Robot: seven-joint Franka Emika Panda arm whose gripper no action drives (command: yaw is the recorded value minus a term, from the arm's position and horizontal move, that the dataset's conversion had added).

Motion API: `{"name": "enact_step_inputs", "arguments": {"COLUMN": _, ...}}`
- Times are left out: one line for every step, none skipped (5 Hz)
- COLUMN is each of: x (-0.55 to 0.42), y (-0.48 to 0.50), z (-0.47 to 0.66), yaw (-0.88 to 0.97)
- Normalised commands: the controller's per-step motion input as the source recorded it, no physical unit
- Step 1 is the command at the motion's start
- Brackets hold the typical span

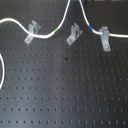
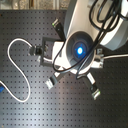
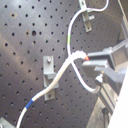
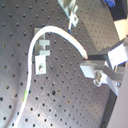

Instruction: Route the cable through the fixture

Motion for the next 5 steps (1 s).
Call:
{"name": "enact_step_inputs", "arguments": {"x": 0.067, "y": -0.138, "z": 0.27, "yaw": 0.62}}
{"name": "enact_step_inputs", "arguments": {"x": -0.267, "y": -0.275, "z": 0.33, "yaw": 0.16}}
{"name": "enact_step_inputs", "arguments": {"x": -0.308, "y": -0.253, "z": 0.33, "yaw": 0.04}}
{"name": "enact_step_inputs", "arguments": {"x": -0.282, "y": -0.066, "z": 0.28, "yaw": 0.00}}
{"name": "enact_step_inputs", "arguments": {"x": -0.125, "y": 0.044, "z": 0.28, "yaw": 0.00}}
